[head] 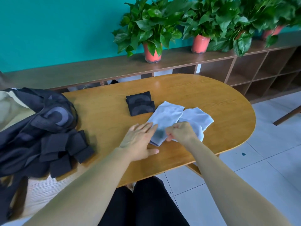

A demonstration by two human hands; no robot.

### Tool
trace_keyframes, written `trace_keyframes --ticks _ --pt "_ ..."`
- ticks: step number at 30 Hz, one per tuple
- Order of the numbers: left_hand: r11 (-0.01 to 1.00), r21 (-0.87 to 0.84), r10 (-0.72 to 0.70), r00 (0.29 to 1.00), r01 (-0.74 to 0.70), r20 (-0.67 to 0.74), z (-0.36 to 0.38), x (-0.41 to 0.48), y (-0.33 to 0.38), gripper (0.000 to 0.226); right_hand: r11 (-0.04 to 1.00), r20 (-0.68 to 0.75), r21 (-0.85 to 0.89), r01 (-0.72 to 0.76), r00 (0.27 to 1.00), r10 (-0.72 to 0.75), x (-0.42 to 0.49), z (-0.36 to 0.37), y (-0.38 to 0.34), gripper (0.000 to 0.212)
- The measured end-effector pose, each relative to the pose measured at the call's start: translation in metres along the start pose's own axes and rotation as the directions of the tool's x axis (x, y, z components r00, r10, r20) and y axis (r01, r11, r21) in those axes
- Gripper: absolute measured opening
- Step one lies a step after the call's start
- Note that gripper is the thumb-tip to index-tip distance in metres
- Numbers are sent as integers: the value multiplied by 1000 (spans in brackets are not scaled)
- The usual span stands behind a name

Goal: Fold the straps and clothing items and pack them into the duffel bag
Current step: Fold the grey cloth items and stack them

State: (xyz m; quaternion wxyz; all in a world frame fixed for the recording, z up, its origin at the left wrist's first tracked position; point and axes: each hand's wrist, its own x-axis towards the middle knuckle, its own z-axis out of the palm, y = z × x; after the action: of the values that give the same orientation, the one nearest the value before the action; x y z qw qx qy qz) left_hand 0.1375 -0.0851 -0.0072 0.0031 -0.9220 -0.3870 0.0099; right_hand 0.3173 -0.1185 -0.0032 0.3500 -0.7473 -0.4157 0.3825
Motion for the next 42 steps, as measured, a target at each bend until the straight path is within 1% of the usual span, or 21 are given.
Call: trace_keyframes --ticks 1,3,4,5,6,7,9,10,14,17,20,22,25,26,28,30,31,34,35,39,42 --pt "1000 1 11 1000 -11 -3 1 -1 1 88 993 -108 -115 19 994 -31 -1 -3 1 22" --pt "999 -8 34 999 -35 -14 2 -1 4 84 916 -333 -400 30 926 -175 2 -8 7 21" --pt "999 -16 44 999 -44 -18 3 0 5 83 860 -358 -510 29 902 -243 6 -11 12 17" --pt "998 -22 53 998 -53 -15 4 1 7 82 798 -318 -603 18 911 -261 10 -11 18 19" --pt "998 -27 62 998 -62 6 5 2 9 81 739 -250 -673 6 939 -236 15 -11 25 27" --pt "997 -33 70 997 -69 41 6 4 12 80 695 -192 -719 0 961 -198 19 -11 32 34" --pt "996 -62 78 989 -70 129 9 6 16 75 646 -159 -764 -7 971 -178 25 -13 41 42" --pt "994 -83 77 985 -64 153 9 7 17 71 641 -165 -768 -8 969 -185 29 -15 43 43" --pt "989 -140 51 995 -40 80 5 -2 3 54 637 -166 -770 -15 970 -179 41 -25 48 45" --pt "989 -149 7 997 5 80 3 -20 -19 42 611 -145 -791 -12 975 -169 44 -29 48 46" --pt "989 -130 -54 995 65 86 1 -42 -39 40 590 -139 -808 -2 972 -188 40 -28 44 46" --pt "993 -95 -61 994 70 90 0 -55 -46 42 612 -173 -790 34 945 -276 32 -19 39 47" --pt "997 -76 -22 999 26 50 -3 -66 -43 41 625 -203 -748 224 819 -536 8 14 27 36" --pt "996 -88 -16 1000 18 26 -5 -68 -41 39 611 -165 -738 288 800 -576 -2 28 21 34" --pt "991 -130 -24 999 19 -41 -6 -71 -38 34 582 -37 -716 385 812 -582 -15 52 13 35" --pt "983 -182 -31 996 15 -89 -3 -74 -40 21 600 92 -672 433 853 -514 -19 68 10 36" --pt "983 -182 -18 997 4 -78 -1 -75 -41 20 618 158 -635 464 861 -484 -18 73 11 35" --pt "989 -148 -5 998 15 65 10 -80 -45 42 632 350 -520 575 818 -456 -14 81 9 39" --pt "987 -154 -21 997 33 77 12 -82 -45 48 642 397 -480 599 800 -450 -13 83 5 42" --pt "980 -175 -93 995 99 39 12 -84 -48 54 699 484 -363 616 765 -424 -4 93 -14 53" --pt "969 -160 -185 983 186 23 11 -73 -53 53 667 436 -390 635 765 -473 2 102 -23 58"
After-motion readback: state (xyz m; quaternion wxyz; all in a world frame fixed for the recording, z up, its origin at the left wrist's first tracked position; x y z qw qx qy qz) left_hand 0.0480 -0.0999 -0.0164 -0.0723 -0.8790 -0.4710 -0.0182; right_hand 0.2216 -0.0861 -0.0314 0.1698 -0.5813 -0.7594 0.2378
